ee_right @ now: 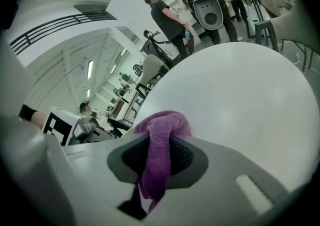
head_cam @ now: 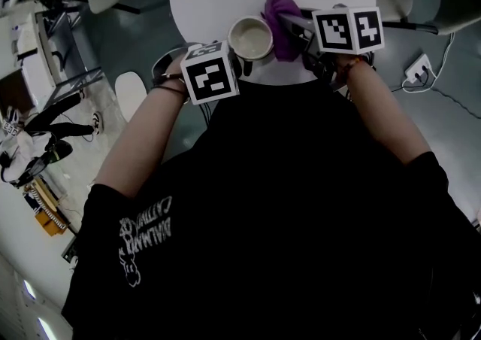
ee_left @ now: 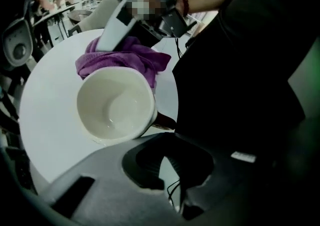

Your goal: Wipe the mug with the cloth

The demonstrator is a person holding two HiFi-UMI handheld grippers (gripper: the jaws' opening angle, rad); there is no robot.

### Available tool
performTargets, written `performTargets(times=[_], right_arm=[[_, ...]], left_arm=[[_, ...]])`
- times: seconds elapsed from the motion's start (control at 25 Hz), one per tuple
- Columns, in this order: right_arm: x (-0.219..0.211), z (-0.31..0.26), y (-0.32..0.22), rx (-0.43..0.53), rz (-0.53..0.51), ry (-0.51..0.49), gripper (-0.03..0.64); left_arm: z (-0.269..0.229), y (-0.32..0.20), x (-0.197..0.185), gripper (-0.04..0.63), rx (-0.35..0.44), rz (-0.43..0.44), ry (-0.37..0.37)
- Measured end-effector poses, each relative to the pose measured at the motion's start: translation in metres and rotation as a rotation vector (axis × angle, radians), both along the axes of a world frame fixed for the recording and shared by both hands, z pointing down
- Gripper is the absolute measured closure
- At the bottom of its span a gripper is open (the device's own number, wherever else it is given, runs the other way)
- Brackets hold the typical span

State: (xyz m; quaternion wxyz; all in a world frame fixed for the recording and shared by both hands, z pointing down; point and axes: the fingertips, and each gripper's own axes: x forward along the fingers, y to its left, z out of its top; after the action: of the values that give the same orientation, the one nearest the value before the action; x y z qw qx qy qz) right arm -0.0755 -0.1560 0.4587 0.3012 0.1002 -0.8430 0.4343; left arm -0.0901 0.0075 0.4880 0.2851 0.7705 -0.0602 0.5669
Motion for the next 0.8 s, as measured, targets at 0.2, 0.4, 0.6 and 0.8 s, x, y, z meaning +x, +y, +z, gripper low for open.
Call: performTargets(times=[0.2, 0.4, 0.6, 0.8], right_arm=[[0.000, -0.004, 0.005, 0.013, -0.058, 0.006, 0.548], [-0.004, -0.004, 0.004, 0.010, -0.083, -0.003, 0.548], [-0.008, -0.003, 0.002, 0.021, -0.108, -0.005, 0.548], [-0.013, -0.001, 0.004, 0.021, -0.180, -0.014, 0.548]], left_arm=[[-0.008, 0.002, 0.006, 0.591, 0.007, -0.093, 0.022], [-0.007, 0.006, 0.012, 0.591, 0.008, -0.127, 0.036], [-0.003, 0.005, 0.022, 0.591, 0.021, -0.149, 0.069], [0.000, 0.005, 0.025, 0.591, 0.026, -0.160, 0.052]])
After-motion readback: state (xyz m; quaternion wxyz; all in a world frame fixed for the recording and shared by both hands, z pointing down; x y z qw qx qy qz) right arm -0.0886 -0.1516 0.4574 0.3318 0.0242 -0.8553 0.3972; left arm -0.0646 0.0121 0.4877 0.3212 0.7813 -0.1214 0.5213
